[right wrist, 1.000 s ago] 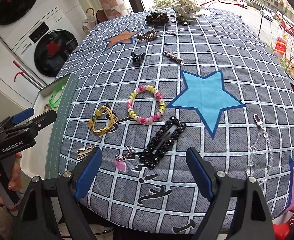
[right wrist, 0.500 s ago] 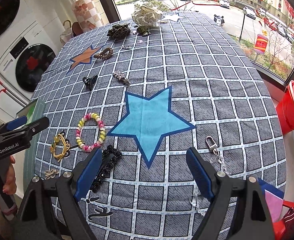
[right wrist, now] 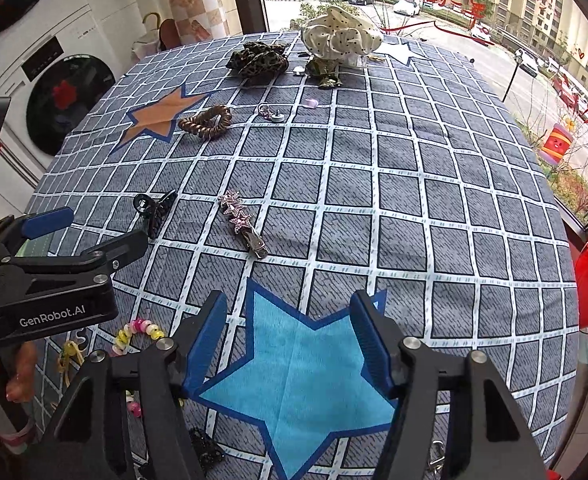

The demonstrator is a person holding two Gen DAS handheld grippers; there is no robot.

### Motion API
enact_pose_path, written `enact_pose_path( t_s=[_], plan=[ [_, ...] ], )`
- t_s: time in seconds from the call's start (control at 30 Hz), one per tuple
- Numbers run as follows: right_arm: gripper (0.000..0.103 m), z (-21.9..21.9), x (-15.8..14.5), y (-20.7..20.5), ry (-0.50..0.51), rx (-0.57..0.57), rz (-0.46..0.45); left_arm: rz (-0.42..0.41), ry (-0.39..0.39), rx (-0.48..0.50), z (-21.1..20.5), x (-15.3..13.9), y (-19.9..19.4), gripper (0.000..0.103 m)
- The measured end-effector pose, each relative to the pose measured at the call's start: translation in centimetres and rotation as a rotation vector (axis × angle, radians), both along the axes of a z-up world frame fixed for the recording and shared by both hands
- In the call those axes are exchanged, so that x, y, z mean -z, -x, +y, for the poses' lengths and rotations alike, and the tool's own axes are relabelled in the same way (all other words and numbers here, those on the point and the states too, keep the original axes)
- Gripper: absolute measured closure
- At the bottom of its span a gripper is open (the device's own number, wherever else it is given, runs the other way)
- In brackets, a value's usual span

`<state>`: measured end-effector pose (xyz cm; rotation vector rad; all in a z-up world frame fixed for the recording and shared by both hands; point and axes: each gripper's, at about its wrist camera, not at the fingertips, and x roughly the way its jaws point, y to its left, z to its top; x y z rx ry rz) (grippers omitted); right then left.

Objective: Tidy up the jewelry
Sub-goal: 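Grasp the black claw clip with the left tool while the right tool grasps the star hair clip, then carry the claw clip with the left tool while the right tool carries the star clip to the tray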

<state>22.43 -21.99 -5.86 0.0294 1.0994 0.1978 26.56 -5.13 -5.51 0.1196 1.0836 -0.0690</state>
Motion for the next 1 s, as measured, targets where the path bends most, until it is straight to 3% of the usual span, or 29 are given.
enact_pose_path(
  t_s=[0.17,0.23,0.37,0.5,0.57,0.63,0.67,0.73,0.8,1.0],
  plan=[
    [0.041,1.1,1.2,-1.2,0.032,-0.046,-0.013,0.005,0.000,-0.005,-0.1,1.1,-1.6,0.000],
    [0.041,1.6,1.2,-1.4,0.052,-0.062,-0.033,0.011,-0.002,0.001,-0.2,1.5,-2.1,0.010],
    [0.041,2.6,1.3,-2.1,0.082,-0.089,-0.059,-0.005,-0.004,0.006,-0.3,1.4,-2.5,0.010],
    [0.046,3.3,1.3,-2.7,0.092,-0.105,-0.083,-0.009,0.026,0.033,-0.5,1.2,-2.6,0.027],
    [0.052,3.5,1.3,-2.9,0.088,-0.104,-0.086,-0.007,0.045,0.052,-0.7,1.1,-2.6,0.040],
    [0.064,3.9,1.2,-2.9,0.091,-0.111,-0.089,-0.009,0.050,0.070,-1.1,0.9,-2.4,0.065],
    [0.068,4.1,1.2,-2.9,0.092,-0.115,-0.088,-0.011,0.043,0.081,-1.3,0.9,-2.2,0.069],
    [0.085,4.5,1.1,-2.8,0.097,-0.115,-0.083,-0.015,0.030,0.100,-1.7,0.8,-1.9,0.070],
    [0.092,4.6,1.0,-2.7,0.107,-0.103,-0.077,-0.022,0.037,0.109,-1.7,0.6,-1.5,0.072],
    [0.092,2.9,0.5,-1.8,0.063,-0.037,-0.057,-0.021,0.057,0.115,-1.2,-0.6,0.3,0.072]
  ],
)
